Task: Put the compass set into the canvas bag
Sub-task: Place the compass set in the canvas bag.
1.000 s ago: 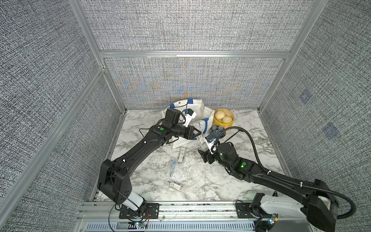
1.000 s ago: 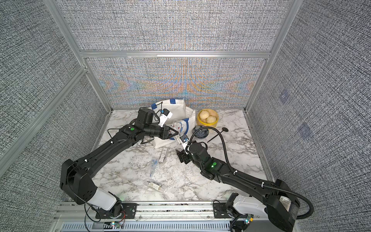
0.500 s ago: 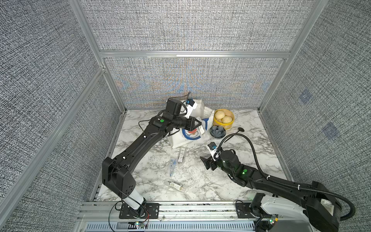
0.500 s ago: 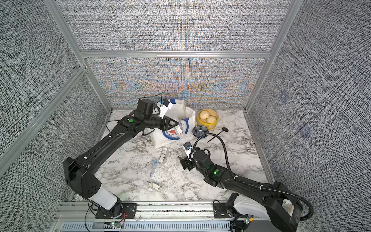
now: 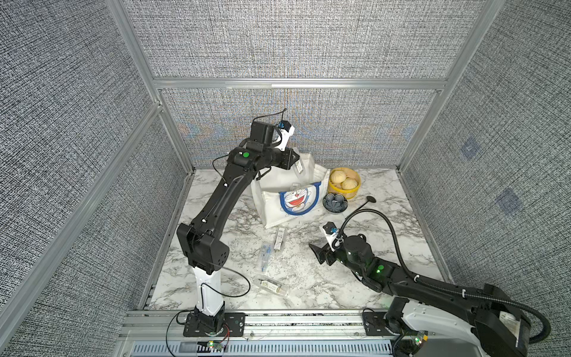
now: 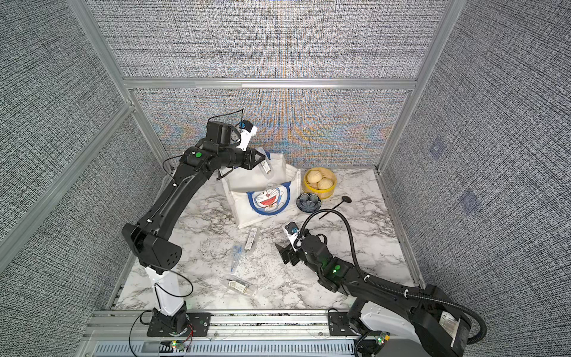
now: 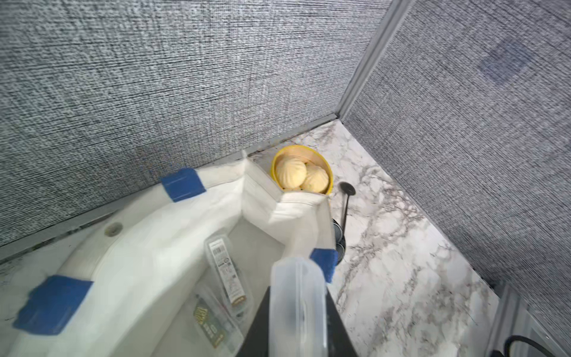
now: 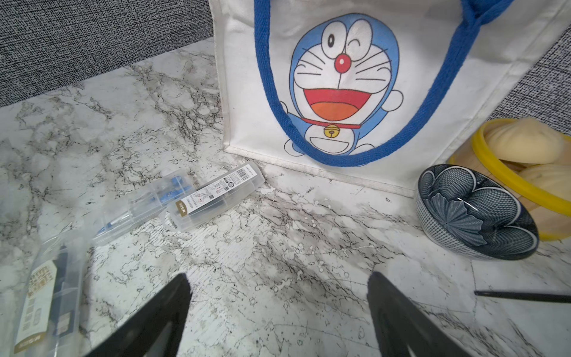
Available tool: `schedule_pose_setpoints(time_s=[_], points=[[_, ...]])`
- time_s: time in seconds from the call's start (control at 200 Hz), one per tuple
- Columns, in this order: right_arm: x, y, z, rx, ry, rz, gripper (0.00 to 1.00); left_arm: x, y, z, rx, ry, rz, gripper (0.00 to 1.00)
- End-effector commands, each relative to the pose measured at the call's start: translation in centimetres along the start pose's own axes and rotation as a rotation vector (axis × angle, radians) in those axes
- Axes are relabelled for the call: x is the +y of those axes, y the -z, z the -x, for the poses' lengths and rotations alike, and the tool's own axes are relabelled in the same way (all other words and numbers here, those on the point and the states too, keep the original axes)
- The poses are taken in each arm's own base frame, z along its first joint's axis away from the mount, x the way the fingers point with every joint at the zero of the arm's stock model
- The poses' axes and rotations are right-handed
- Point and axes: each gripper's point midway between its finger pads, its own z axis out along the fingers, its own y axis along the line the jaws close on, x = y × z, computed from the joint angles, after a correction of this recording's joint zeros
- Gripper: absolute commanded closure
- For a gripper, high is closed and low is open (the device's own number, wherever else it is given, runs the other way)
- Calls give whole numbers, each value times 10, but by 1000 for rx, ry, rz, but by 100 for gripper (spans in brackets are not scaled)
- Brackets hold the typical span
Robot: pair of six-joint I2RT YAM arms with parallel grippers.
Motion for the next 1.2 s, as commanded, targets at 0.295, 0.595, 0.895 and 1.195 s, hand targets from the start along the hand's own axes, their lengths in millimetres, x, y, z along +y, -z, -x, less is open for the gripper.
schedule_pose_setpoints(time_s=[0.295,0.595,0.895,1.195], points=[[7,-3,9,-14,-15,36,12,70,-64,-26,20,-11,151,91],[8,-5,7,-3,-15,36,12,84,-104,-84,188,-14,155,91],[8,-8,5,12,-14,35,12,89,-125,-128,313,-20,158,90],[9,-9,5,17,-9,38,12,90,-122,-137,352,-12,162,73]])
